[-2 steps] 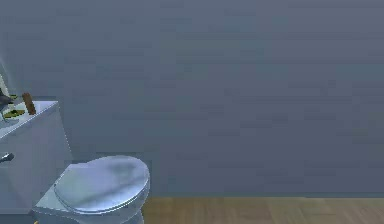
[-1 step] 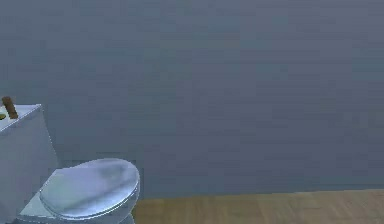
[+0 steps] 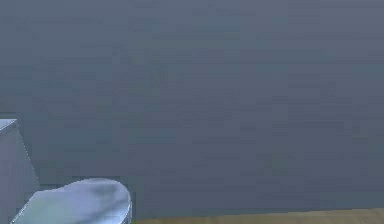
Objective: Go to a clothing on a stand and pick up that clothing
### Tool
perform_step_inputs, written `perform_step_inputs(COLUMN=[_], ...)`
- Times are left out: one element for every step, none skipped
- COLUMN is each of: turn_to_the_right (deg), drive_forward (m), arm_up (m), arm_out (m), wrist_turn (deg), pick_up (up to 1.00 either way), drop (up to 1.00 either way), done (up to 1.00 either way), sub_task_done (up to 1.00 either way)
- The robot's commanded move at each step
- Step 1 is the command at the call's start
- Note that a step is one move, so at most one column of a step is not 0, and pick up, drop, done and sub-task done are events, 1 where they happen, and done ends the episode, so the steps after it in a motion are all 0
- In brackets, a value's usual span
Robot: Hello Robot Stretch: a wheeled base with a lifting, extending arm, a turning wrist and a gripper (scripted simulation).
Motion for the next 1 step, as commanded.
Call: perform_step_inputs(turn_to_the_right=[45.0], drive_forward=[0.0], arm_up=[0.0], arm_out=[0.0], wrist_turn=[0.0], pick_up=[0.0], drop=[0.0], done=[0.0], sub_task_done=[0.0])
